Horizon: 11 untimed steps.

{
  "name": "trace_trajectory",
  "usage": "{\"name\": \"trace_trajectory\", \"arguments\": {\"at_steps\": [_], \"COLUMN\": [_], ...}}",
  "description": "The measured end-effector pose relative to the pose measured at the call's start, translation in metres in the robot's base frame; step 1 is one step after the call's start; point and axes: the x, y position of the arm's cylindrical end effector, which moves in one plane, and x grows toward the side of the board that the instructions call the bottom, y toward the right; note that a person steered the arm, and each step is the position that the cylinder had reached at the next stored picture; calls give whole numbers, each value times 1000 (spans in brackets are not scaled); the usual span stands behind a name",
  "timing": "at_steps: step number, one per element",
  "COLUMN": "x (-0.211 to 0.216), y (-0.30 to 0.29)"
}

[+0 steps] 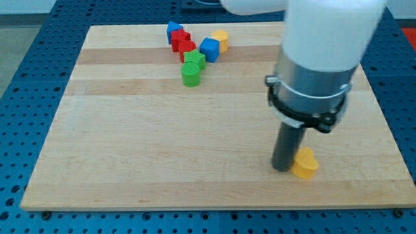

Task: Push the yellow heart to the bottom right

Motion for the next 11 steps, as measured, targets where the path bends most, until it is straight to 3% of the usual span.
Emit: {"name": "trace_trajectory", "arguments": {"at_steps": [3, 6, 9, 11], "x": [-25, 6, -8, -8], "y": [30, -7, 58, 67]}}
